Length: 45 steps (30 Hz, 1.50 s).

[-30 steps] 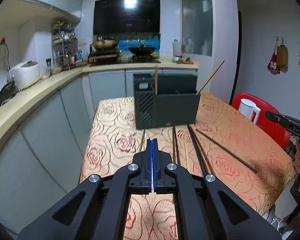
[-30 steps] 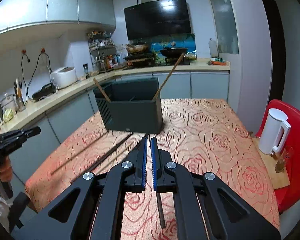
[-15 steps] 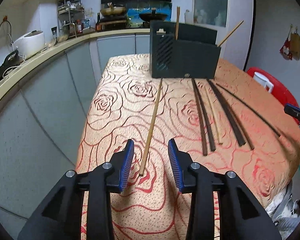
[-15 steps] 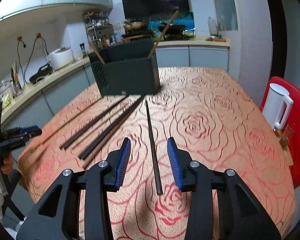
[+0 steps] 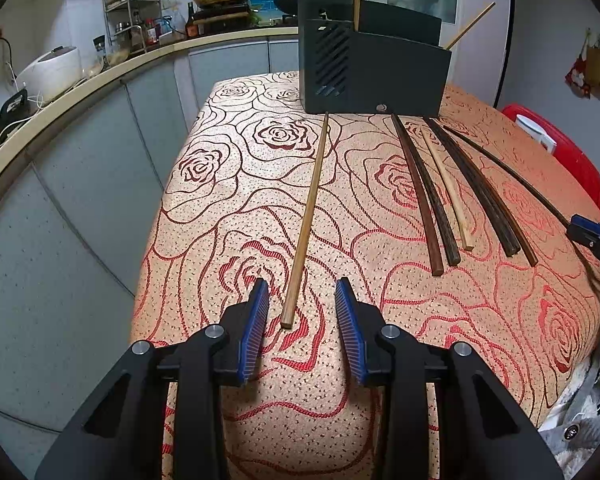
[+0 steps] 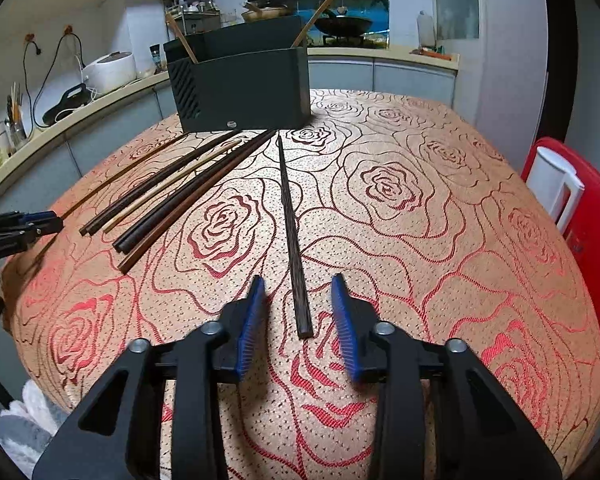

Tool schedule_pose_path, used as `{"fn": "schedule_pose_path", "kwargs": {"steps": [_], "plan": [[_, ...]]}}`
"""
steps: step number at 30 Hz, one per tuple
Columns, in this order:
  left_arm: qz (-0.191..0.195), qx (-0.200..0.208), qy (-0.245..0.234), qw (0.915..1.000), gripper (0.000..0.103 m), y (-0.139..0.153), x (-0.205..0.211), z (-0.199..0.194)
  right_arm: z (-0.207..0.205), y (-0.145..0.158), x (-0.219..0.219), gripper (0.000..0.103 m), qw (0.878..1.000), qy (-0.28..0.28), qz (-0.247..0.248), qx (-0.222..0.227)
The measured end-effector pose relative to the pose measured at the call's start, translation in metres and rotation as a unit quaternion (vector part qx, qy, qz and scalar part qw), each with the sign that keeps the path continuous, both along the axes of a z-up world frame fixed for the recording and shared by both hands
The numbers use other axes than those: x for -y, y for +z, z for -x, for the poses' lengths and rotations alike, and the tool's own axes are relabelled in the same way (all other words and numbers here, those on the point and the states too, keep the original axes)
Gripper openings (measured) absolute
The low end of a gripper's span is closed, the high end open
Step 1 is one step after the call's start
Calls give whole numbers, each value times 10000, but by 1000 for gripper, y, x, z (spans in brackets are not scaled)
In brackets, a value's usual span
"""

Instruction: Organize utensils

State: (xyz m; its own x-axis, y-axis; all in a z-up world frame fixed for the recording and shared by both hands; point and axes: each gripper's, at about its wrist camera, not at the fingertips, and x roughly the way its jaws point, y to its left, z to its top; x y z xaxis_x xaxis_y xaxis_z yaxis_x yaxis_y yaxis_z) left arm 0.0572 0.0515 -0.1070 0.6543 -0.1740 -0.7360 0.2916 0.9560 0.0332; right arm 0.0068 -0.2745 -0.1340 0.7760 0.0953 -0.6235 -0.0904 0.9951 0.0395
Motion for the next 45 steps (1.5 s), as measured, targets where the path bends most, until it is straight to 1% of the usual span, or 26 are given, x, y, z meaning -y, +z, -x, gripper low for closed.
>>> {"fn": "schedule_pose_path", "kwargs": {"steps": [1, 2, 4, 7, 8, 15, 18, 20, 25, 29, 32, 35, 40, 42, 45], "plan": [[-13, 17, -12, 10000, 33, 0, 1, 0, 0, -1, -1, 24, 10000, -13, 61, 35], [2, 25, -57, 10000, 28, 0, 2, 1, 0, -1, -1, 21, 9999, -19, 101, 54], [-28, 59, -110, 9999, 22, 0, 5, 3, 1, -1, -1, 19, 9999, -5, 121, 81], [-127, 128, -198, 9996, 8, -1, 11, 6, 2, -2, -6, 13, 9996, 40, 246, 142], [-179, 153, -208, 9995, 6, 0, 13, 6, 2, -2, -7, 10, 9995, 57, 279, 152], [-221, 136, -117, 9996, 6, 1, 15, 6, -1, 0, -4, 8, 9998, 101, 139, 40], [-221, 215, -87, 9995, 6, 6, 16, 8, 0, 2, -3, 8, 9999, 107, -10, -37], [-186, 300, -35, 9994, 6, 13, 16, 10, 2, 7, -3, 8, 9999, 116, -36, 5], [-1, 638, 56, 9979, 6, 41, 10, 18, 15, 35, -3, 8, 9991, 144, -120, 375], [143, 1002, 80, 9948, 6, 74, 7, 25, 21, 64, 1, 8, 9971, 138, -175, 729], [155, 1288, 44, 9915, 6, 98, 9, 27, 20, 89, 5, 8, 9944, 160, -261, 1008], [224, 1553, -25, 9876, 6, 124, 12, 24, 16, 114, 9, 8, 9909, 227, -409, 1265], [226, 1816, -149, 9830, 6, 154, 22, 12, 2, 153, 12, 8, 9837, 361, -637, 1644], [202, 1872, -196, 9819, 6, 164, 27, 5, -6, 163, 12, 8, 9823, 390, -655, 1714], [229, 1897, -256, 9812, 6, 178, 32, -9, -23, 178, 14, 8, 9817, 435, -745, 1698]]}}
